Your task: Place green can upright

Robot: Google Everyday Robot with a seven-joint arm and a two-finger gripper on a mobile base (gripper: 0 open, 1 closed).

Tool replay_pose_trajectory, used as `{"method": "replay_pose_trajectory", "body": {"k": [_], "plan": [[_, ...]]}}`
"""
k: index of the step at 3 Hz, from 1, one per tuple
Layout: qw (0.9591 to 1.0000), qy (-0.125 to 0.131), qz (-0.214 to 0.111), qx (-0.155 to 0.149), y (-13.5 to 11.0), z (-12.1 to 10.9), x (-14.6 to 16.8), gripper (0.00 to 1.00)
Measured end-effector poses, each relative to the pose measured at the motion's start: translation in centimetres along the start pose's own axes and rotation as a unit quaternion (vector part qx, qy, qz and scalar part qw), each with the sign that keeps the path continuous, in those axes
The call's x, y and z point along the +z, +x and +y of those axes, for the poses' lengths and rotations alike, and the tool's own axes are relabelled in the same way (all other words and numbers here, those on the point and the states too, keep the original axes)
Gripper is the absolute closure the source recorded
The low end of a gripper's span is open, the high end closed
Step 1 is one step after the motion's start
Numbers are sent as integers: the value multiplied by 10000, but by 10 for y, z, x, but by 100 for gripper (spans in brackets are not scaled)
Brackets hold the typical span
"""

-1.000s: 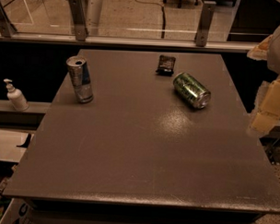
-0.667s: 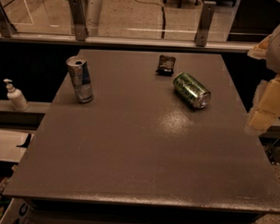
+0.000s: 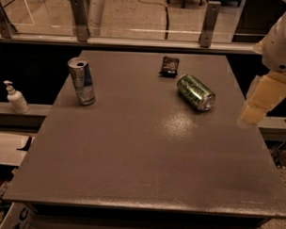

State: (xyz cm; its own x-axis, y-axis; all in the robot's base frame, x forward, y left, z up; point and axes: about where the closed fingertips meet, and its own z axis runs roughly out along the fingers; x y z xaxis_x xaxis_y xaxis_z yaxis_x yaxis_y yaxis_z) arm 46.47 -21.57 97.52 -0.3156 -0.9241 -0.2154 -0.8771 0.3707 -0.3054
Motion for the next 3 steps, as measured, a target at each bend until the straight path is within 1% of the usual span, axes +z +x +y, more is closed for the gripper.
{"method": "replay_pose_trajectory", "body": {"k": [1,2,3], "plan": [[9999,160,4,60,-5,-2,3,0],[9985,446,93,305,-16,-19,22,0],[9950,601,263,747,-28,-42,45,0]]}}
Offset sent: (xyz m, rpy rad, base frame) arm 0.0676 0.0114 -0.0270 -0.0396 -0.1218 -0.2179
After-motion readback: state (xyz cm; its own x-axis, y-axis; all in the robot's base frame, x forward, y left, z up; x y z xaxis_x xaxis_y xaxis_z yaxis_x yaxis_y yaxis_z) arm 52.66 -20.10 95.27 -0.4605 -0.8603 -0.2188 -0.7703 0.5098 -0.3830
